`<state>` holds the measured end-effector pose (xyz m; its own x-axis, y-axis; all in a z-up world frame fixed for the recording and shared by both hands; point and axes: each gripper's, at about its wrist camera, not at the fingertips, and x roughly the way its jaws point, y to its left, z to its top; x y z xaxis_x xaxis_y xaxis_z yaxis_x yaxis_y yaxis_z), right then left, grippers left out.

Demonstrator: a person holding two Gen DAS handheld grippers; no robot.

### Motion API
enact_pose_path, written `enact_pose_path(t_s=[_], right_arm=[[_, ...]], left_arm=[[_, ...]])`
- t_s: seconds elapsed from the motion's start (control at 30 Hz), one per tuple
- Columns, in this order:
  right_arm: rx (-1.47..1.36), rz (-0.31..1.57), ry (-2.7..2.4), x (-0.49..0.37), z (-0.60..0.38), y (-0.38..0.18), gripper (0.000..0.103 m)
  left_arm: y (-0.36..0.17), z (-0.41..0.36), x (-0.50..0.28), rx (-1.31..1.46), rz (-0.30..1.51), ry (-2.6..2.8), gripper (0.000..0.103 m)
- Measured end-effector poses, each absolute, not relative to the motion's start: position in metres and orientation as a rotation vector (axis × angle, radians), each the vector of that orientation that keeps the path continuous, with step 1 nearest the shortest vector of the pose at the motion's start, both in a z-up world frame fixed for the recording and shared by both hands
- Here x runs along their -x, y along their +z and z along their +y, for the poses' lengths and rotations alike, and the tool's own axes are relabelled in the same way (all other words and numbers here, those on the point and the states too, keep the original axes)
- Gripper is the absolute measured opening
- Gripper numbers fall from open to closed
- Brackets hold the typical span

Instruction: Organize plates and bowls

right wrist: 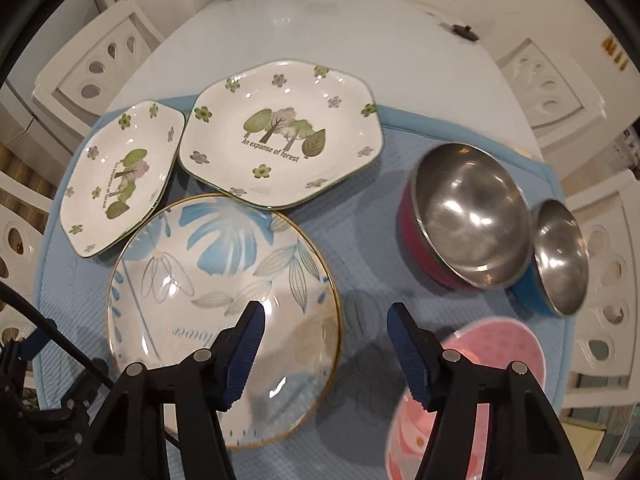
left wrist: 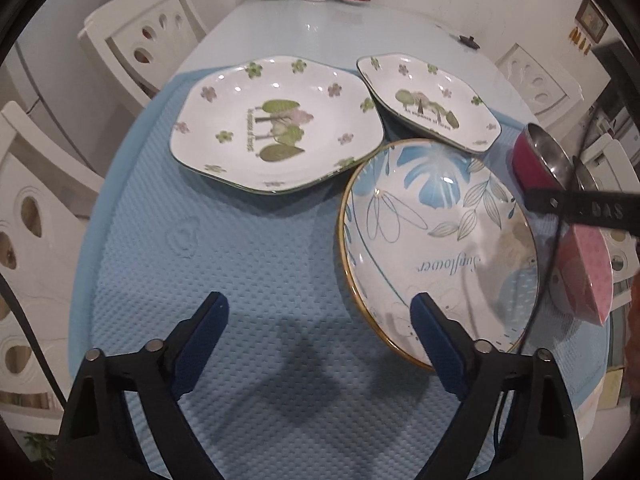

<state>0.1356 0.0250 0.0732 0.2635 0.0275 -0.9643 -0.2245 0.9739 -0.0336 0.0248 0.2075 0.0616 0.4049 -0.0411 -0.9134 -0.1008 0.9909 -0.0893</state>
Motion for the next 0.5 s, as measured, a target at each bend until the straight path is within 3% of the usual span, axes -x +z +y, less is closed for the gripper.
enact_pose_path(t_s=[0.17,0.33,0.43,0.5], right_arm=[[0.208,1.345,0.189,-0.156,0.035,0.054,0.062],[0.200,1.392,0.199,-0.168,0.035,0.036,0.062],[0.198,1.405,0.210,-0.173,0.036,0.029,0.062],[0.203,1.410,0.213,-0.176,0.036,0.026,0.062]], left_arm=[[0.054,0.207,-0.030,0.144,1.171,0.037,0.088],[0.045,0.208,-0.036,0.151,1.188,0.034,0.079],[0.038,0.208,-0.041,0.163,1.204,0.022,0.068],[0.033,0.209,-0.044,0.186,1.219,0.005,0.054]])
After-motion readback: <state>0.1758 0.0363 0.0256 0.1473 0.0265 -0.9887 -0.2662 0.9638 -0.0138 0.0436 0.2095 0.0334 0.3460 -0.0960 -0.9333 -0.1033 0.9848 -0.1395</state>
